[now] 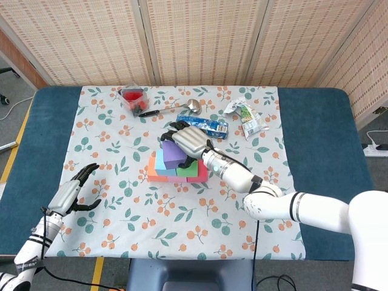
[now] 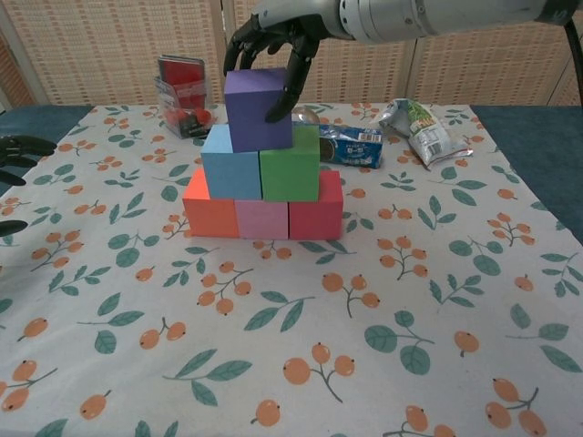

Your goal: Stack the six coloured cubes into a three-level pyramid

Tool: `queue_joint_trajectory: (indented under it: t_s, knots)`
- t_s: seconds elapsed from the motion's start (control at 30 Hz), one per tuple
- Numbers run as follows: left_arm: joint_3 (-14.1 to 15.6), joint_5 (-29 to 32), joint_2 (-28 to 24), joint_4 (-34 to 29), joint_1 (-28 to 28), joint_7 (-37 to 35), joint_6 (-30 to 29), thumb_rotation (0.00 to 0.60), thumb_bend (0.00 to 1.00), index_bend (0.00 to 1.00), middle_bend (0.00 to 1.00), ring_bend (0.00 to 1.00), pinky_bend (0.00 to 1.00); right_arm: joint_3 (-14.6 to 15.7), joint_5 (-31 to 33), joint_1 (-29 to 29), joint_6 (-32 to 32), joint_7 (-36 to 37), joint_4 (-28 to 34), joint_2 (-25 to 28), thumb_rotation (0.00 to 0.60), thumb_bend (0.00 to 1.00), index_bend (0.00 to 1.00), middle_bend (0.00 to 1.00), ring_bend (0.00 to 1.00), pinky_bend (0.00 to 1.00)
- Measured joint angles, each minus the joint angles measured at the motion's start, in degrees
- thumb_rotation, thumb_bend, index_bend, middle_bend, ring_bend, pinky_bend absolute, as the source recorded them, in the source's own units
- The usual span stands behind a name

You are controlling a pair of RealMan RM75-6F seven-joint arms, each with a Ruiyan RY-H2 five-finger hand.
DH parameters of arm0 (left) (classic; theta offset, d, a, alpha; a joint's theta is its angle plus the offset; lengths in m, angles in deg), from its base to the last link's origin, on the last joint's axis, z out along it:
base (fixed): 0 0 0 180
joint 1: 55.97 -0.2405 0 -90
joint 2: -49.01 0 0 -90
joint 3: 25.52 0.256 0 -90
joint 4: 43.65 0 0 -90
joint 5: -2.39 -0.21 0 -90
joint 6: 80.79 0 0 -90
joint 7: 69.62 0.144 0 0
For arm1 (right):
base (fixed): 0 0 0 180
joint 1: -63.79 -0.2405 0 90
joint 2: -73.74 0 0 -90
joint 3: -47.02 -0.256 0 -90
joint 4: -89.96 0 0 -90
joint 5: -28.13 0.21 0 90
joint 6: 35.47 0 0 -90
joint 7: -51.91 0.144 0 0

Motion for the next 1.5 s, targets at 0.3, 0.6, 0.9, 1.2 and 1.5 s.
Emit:
queue_joint_trajectory:
  t_s: [0.3, 0.6, 0.9, 1.2, 1.5]
  knots:
    - [0.1, -0.7, 0.2, 0.7, 0.1, -1.5, 0.0, 0.600, 0.31, 0.01, 0.00, 0.00, 0.13, 1.0, 0.6, -0.7, -3.1, -0.6, -0.5, -1.2, 0.600, 0.05, 0.32, 0.36, 0.05, 0.00]
    - [0.3, -1.0, 0.2, 1.1, 0.0, -2.1, -0.2, 0.600, 0.31, 0.01, 0.00, 0.00, 0.13, 1.0, 2.0, -1.0, -5.6, -1.7, 1.8, -0.1, 0.600, 0.05, 0.34, 0.38, 0.07, 0.00]
    - [0.6, -1.7, 0.6, 1.4, 0.2, -2.5, -0.3, 0.600, 0.31, 0.01, 0.00, 0.00, 0.13, 2.2, 11.8, -2.9, -10.0, -7.4, 5.8, 1.2, 0.600, 0.05, 0.33, 0.38, 0.07, 0.00]
    - [0.8, -2.0, 0.9, 2.3, 0.1, -3.5, -0.5, 0.600, 0.31, 0.01, 0.00, 0.00, 0.13, 3.3, 21.4, -6.4, -14.6, -13.9, 8.0, 0.0, 0.600, 0.05, 0.33, 0.37, 0.07, 0.00]
    - [1.1, -2.4, 1.2, 3.2, -0.1, -4.4, -0.8, 0.600, 0.31, 0.01, 0.00, 0.00, 0.13, 3.2, 23.3, -7.4, -16.0, -15.9, 8.0, -1.3, 0.600, 0.05, 0.32, 0.37, 0.07, 0.00]
